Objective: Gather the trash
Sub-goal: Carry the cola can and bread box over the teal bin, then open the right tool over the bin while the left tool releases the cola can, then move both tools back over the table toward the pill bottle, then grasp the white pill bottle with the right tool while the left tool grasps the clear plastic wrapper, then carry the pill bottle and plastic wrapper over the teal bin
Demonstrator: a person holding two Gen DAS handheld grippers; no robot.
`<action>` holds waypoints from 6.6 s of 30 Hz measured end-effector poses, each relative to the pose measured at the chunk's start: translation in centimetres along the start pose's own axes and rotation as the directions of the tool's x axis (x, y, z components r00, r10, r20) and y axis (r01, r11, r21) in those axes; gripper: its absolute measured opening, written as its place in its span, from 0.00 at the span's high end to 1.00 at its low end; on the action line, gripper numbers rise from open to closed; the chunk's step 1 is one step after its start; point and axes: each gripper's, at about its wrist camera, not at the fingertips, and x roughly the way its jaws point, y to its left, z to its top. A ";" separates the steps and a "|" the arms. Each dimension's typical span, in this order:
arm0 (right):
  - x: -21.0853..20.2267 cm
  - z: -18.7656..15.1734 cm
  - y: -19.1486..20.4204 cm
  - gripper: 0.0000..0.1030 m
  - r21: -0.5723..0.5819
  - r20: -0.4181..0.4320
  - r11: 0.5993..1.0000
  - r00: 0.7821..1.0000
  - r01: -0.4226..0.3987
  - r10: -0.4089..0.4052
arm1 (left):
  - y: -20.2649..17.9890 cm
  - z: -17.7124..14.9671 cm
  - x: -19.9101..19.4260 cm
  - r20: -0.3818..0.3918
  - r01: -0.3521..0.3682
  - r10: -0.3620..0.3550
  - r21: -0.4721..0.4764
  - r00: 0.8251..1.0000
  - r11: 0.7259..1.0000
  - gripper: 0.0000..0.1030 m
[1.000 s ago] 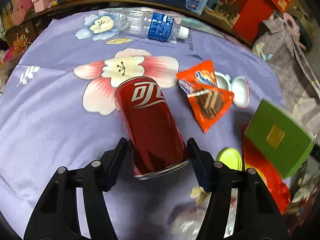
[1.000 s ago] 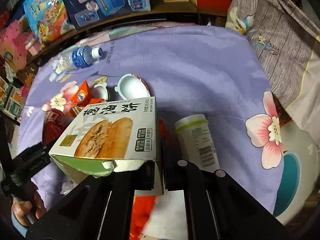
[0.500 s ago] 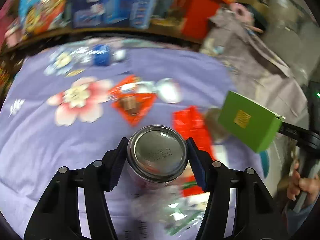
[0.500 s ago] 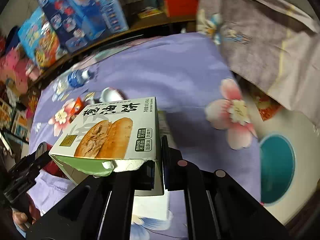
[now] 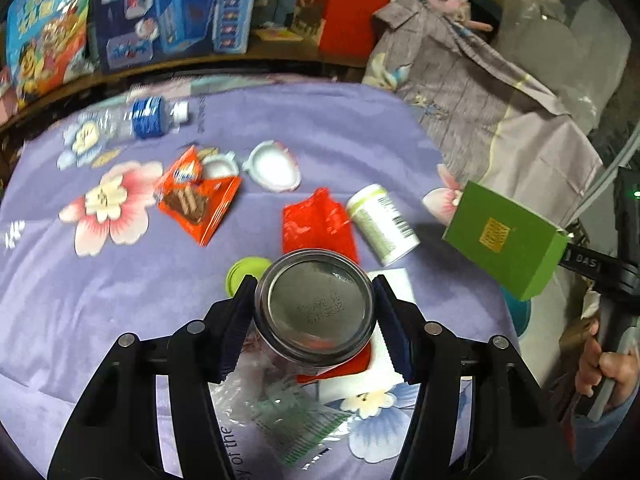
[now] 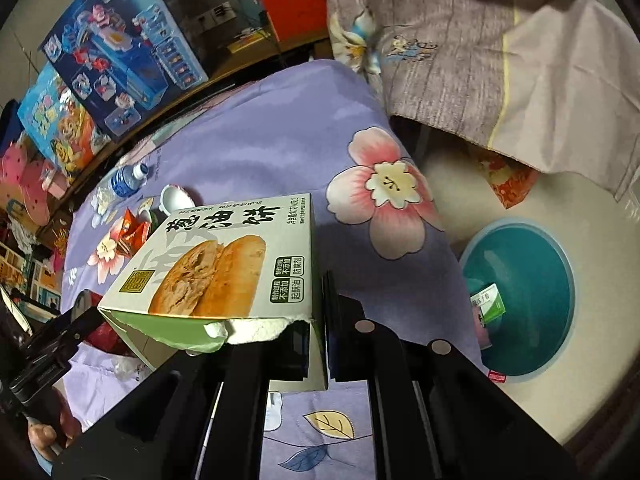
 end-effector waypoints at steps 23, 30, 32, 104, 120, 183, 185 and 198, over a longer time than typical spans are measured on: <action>-5.9 -5.2 -24.9 0.94 0.375 0.015 0.911 0.982 0.171 -0.190 | -29.4 -0.1 7.0 -0.180 0.292 -0.236 0.429 0.955 0.855 0.42; -3.4 -6.3 -28.8 0.93 0.411 -0.065 0.892 0.982 0.190 -0.179 | -33.9 -1.4 11.7 -0.267 0.314 -0.211 0.441 0.940 0.841 0.42; -2.4 -6.2 -29.4 0.91 0.410 -0.090 0.892 0.981 0.193 -0.171 | -34.7 -1.5 12.9 -0.285 0.314 -0.201 0.440 0.937 0.842 0.42; 5.9 -2.1 2.2 0.22 -0.061 -0.278 0.984 0.944 0.165 -0.176 | 1.6 1.2 4.1 -0.070 0.012 -0.012 -0.002 0.997 1.000 0.04; 14.6 2.8 10.2 0.22 -0.216 -0.312 0.974 0.941 0.068 -0.135 | 10.9 1.1 7.1 -0.144 -0.082 0.060 -0.145 0.988 0.986 0.04; 6.4 -9.9 3.6 0.53 -0.127 -0.317 0.982 0.944 -0.142 0.095 | 1.2 -10.2 1.6 -0.188 -0.103 0.089 -0.067 0.978 0.992 0.58; 5.2 -9.3 2.5 0.53 -0.096 -0.287 0.985 0.951 -0.145 0.112 | 0.1 -9.6 0.5 -0.161 -0.070 0.062 -0.045 0.985 0.997 0.58; -3.2 -6.1 -11.6 0.53 0.133 -0.051 0.990 0.997 -0.048 0.055 | -14.6 -4.9 3.1 -0.158 0.134 -0.098 0.237 0.983 0.962 0.58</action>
